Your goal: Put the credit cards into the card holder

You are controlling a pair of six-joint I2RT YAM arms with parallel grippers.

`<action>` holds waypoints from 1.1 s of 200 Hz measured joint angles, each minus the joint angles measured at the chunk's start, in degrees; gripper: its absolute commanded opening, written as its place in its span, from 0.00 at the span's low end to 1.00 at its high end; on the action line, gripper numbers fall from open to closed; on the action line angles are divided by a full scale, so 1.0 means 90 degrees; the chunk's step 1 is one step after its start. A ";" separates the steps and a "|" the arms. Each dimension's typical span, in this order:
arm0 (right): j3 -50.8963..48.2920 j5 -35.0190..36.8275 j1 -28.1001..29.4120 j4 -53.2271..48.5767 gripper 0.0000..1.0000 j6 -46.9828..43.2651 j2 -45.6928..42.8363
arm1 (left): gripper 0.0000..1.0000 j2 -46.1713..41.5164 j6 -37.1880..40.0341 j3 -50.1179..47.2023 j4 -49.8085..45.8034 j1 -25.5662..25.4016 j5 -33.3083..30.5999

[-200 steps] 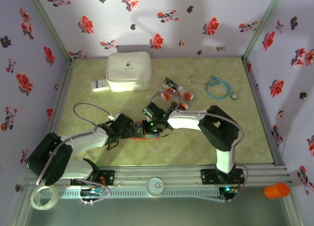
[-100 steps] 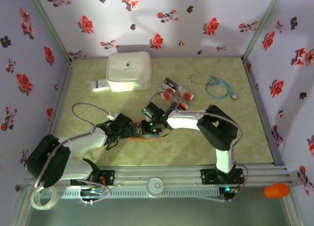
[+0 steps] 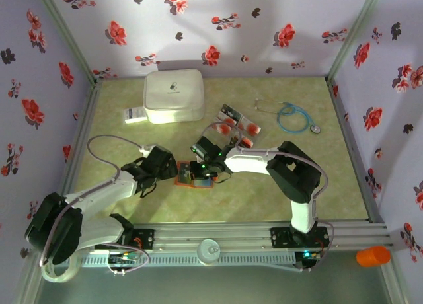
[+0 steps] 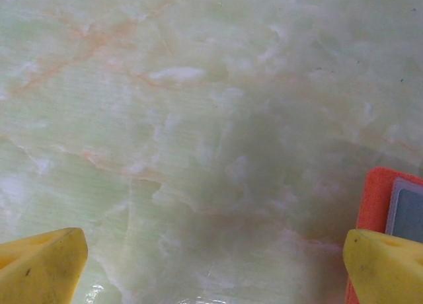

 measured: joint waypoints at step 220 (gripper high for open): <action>-0.0908 0.0175 -0.1042 -0.0168 0.00 -0.0095 -0.1297 | 1.00 0.0291 0.0646 0.1154 0.0126 -0.0648 0.0670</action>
